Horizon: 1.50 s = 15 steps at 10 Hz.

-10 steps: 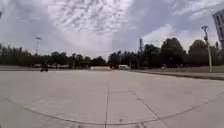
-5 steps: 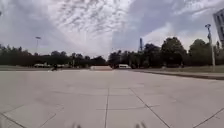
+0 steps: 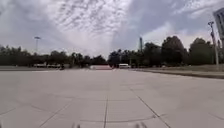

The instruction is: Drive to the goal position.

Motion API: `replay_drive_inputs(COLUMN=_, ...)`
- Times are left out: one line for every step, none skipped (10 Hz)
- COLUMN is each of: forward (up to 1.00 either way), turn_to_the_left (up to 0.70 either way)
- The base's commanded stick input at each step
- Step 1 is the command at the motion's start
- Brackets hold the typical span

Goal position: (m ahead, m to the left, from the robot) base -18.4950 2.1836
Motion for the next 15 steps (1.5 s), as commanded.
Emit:
replay_drive_inputs(forward=0.7, turn_to_the_left=0.0)
replay_drive_inputs(forward=0.7, turn_to_the_left=0.0)
replay_drive_inputs(forward=0.7, turn_to_the_left=0.0)
replay_drive_inputs(forward=0.7, turn_to_the_left=0.0)
replay_drive_inputs(forward=0.7, turn_to_the_left=0.0)
replay_drive_inputs(forward=0.7, turn_to_the_left=0.0)
replay_drive_inputs(forward=0.7, turn_to_the_left=0.0)
replay_drive_inputs(forward=0.7, turn_to_the_left=0.0)
replay_drive_inputs(forward=0.7, turn_to_the_left=0.0)
replay_drive_inputs(forward=0.7, turn_to_the_left=0.0)
replay_drive_inputs(forward=0.7, turn_to_the_left=0.0)
replay_drive_inputs(forward=0.7, turn_to_the_left=0.0)
replay_drive_inputs(forward=0.7, turn_to_the_left=0.0)
replay_drive_inputs(forward=0.7, turn_to_the_left=0.0)
replay_drive_inputs(forward=0.7, turn_to_the_left=0.0)
